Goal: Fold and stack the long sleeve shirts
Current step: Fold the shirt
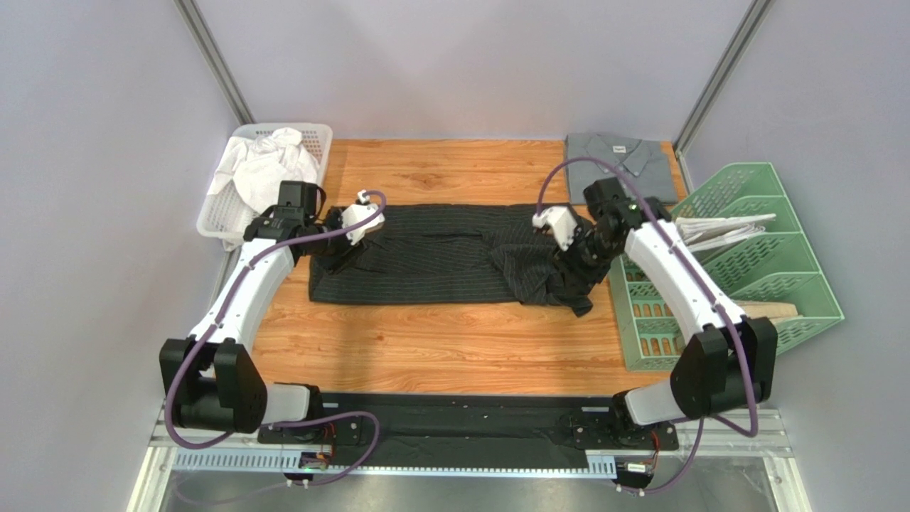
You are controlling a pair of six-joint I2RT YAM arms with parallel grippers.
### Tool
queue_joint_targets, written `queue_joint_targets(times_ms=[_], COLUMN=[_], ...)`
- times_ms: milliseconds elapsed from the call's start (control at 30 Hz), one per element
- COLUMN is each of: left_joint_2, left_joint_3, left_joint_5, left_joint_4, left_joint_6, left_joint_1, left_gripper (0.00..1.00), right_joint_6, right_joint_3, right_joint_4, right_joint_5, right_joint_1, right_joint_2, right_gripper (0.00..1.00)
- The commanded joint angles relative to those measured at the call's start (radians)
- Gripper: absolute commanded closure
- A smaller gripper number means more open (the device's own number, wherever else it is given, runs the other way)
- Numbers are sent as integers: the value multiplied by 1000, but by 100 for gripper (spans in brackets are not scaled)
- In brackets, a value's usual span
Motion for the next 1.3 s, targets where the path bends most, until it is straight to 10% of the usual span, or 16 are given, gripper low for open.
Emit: queue_joint_targets(times_ms=[0,367,533,700,1033,1267], left_joint_2=[34,-5,1,8,20,9], left_joint_3=[-43,-72,-80,-91,-77,-82], left_joint_5=[73,81,78,75,78,75], left_joint_4=[10,-3,-3,3,6,-5], left_joint_6=[-84,-77,-73,-66,-69,-61], left_joint_1=[-11,-11,-11,-11,-11,-11], left_gripper=[45,44,44,44,44,44], right_joint_6=[30,109,130,155,162,208], right_joint_3=[-140,-144,-107,29,86,54], right_joint_4=[194,361,315,170,64,84], right_joint_5=[101,245,185,87,53,18], right_joint_1=[126,221,225,212,191,186], right_joint_2=[-37,183,198,148,229,324], right_gripper=[53,48,86,99,67,63])
